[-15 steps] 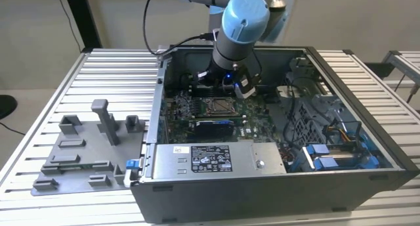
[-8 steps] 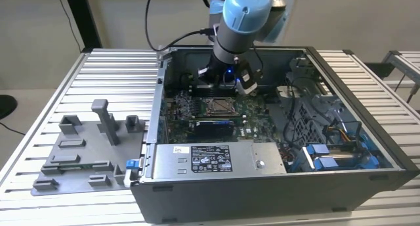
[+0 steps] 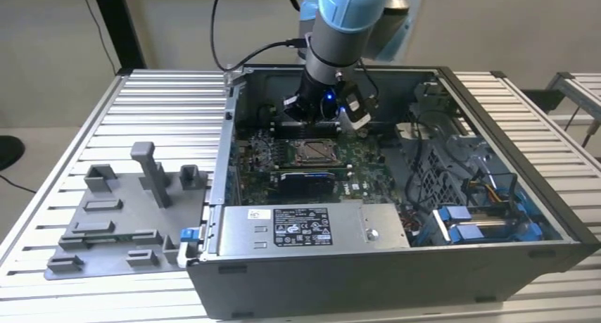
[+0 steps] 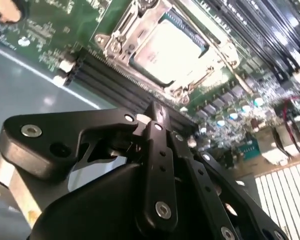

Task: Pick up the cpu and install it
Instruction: 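Install the second cpu locking lever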

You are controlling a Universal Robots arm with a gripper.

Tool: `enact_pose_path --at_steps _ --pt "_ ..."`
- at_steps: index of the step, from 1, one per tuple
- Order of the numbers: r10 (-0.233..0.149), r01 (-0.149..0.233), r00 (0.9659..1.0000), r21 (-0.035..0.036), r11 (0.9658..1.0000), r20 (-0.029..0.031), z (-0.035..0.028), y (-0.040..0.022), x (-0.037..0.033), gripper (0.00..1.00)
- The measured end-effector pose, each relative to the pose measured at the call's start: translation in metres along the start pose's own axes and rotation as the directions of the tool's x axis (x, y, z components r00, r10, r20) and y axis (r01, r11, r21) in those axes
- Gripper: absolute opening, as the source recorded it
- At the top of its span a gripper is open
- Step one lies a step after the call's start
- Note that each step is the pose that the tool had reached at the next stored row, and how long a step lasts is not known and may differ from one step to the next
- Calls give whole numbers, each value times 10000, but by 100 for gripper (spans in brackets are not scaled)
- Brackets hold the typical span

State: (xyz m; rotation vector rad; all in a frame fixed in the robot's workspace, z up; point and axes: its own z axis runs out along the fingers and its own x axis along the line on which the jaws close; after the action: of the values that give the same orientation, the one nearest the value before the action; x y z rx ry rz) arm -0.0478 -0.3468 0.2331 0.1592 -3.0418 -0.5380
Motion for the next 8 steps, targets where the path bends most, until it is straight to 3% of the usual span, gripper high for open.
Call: enact_pose_path --at_steps 3,5,8 --pt "15 -15 10000 33 10000 1 -92 33 3 0" --pt "25 -25 10000 95 10000 -3 -126 44 4 0" --pt "44 -43 10000 344 9994 -25 -146 44 -2 0"
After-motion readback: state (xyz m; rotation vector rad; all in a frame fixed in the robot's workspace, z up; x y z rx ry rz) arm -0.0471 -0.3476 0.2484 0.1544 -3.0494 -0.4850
